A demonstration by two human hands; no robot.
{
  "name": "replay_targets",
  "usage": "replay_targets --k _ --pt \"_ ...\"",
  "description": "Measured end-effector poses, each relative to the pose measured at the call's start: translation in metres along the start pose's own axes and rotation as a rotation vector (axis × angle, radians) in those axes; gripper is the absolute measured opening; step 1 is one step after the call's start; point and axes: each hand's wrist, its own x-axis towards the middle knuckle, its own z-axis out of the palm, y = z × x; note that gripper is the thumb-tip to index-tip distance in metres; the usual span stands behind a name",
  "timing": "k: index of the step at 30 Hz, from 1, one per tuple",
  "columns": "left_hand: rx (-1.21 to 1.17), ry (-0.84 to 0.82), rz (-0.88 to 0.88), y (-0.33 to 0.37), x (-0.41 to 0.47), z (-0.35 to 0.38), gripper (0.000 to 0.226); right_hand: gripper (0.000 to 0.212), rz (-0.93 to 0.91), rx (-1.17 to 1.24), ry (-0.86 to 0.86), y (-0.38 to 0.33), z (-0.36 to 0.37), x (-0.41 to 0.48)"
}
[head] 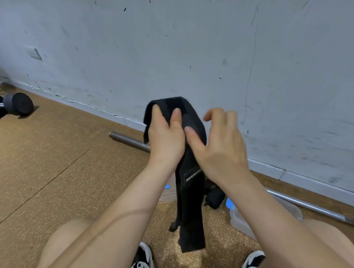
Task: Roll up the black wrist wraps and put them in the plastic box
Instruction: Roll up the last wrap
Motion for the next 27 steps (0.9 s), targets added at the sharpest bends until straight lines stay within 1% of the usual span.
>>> replay_targets --k 2,3,6,7,8,9,11,13,14,15,17,18,19,21,23,25,27 --pt "-0.114 -0.026 -0.126 0.000 0.005 -0.003 0.010 0.037 0.012 0.074 -0.204 -0.001 0.002 -0.006" --pt "-0.168 -0.051 -0.174 0.001 0.005 -0.003 0.009 0.042 0.043 0.124 -0.297 0.000 0.003 -0.008" --pt "-0.238 -0.136 -0.285 0.002 0.003 -0.001 0.019 0.066 0.087 0.215 -0.454 0.005 0.009 -0.007" --pt "-0.233 -0.164 -0.310 0.005 0.001 0.000 0.018 0.067 0.091 0.277 -0.476 0.006 0.011 -0.006" --pt "-0.222 -0.189 -0.329 0.007 0.000 0.002 0.015 0.063 0.102 0.343 -0.475 0.008 0.013 -0.005" --pt "-0.217 -0.213 -0.341 0.010 -0.002 0.001 0.012 0.054 0.107 0.377 -0.464 0.009 0.014 -0.004" --pt "-0.236 -0.274 -0.338 0.013 0.000 -0.002 0.013 0.035 0.085 0.356 -0.439 0.011 0.012 -0.001" --pt "-0.274 -0.366 -0.313 0.018 0.003 -0.008 0.011 0.027 0.101 0.385 -0.412 0.015 0.009 0.004" --pt "-0.276 -0.412 -0.277 0.020 0.005 -0.012 0.015 0.024 0.152 0.447 -0.401 0.017 0.008 0.007" --pt "-0.220 -0.445 -0.224 0.022 0.009 -0.016 0.030 0.020 0.238 0.535 -0.397 0.018 0.005 0.009" --pt "-0.001 -0.469 -0.113 0.019 0.019 -0.024 0.064 0.016 0.449 0.722 -0.436 0.022 0.001 0.013" --pt "0.078 -0.455 -0.111 0.016 0.025 -0.028 0.073 0.015 0.521 0.785 -0.467 0.025 -0.001 0.014" --pt "0.109 -0.431 -0.157 0.014 0.029 -0.032 0.075 0.014 0.553 0.813 -0.495 0.026 -0.004 0.014" --pt "0.147 -0.388 -0.239 0.007 0.035 -0.037 0.074 0.015 0.577 0.839 -0.484 0.028 -0.006 0.015" --pt "0.216 -0.406 -0.267 0.003 0.032 -0.035 0.072 0.015 0.577 0.867 -0.385 0.030 -0.006 0.017" --pt "0.198 -0.528 -0.335 0.004 0.024 -0.030 0.067 0.015 0.553 0.863 -0.263 0.033 -0.004 0.020" --pt "0.179 -0.743 -0.406 0.005 0.013 -0.025 0.058 0.017 0.515 0.847 -0.168 0.034 -0.002 0.023"
